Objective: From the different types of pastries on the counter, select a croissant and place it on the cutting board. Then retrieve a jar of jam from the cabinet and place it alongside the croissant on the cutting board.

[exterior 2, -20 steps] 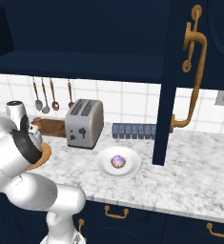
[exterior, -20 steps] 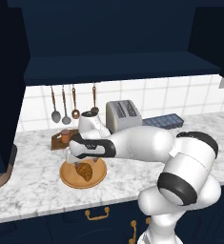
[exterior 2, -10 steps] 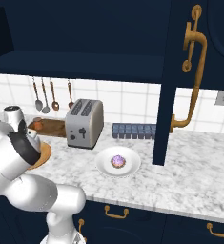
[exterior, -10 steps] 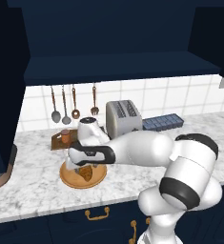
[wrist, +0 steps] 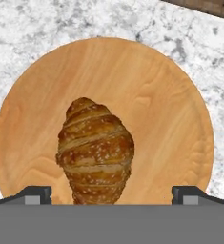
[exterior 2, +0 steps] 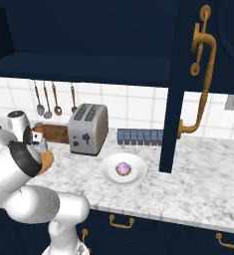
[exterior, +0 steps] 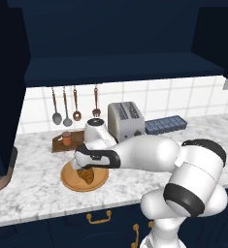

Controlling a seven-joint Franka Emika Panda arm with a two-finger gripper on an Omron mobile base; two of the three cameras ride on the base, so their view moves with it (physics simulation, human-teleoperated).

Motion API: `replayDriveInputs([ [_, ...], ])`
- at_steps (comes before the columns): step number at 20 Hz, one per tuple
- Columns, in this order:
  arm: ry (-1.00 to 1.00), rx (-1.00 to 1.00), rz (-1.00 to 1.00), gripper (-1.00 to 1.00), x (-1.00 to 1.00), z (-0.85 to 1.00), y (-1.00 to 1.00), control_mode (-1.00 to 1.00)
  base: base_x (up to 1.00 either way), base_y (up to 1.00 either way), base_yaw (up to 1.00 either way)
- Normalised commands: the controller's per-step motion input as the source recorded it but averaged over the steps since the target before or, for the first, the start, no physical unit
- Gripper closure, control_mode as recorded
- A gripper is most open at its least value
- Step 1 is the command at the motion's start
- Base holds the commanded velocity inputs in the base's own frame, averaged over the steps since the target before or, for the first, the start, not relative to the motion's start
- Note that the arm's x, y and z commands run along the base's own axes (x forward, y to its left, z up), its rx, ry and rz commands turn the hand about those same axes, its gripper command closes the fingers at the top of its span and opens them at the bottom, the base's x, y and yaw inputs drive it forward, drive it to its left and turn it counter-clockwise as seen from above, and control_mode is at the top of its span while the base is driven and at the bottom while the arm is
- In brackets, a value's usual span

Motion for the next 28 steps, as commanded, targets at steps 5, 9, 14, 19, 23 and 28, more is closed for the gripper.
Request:
replayDriveInputs([
  [5,-0.06,0.01,0.0,-1.0,0.0,-0.24,0.0,-1.0,0.0,0.0,0.0],
  [9,0.0,0.1,0.0,-1.0,-0.04,0.0,0.0,-1.0,0.0,0.0,0.0],
  [14,-0.01,0.05,-0.01,-1.0,-0.03,-0.08,0.09,-1.0,0.0,0.0,0.0],
  [19,-0.01,0.0,0.0,-1.0,-0.06,-0.08,0.21,-1.0,0.0,0.0,0.0],
  [23,0.01,0.0,0.0,-1.0,0.26,0.0,0.02,-1.0,0.0,0.0,0.0],
  [28,0.0,-0.07,0.01,-1.0,0.28,-0.22,0.0,-1.0,0.0,0.0,0.0],
])
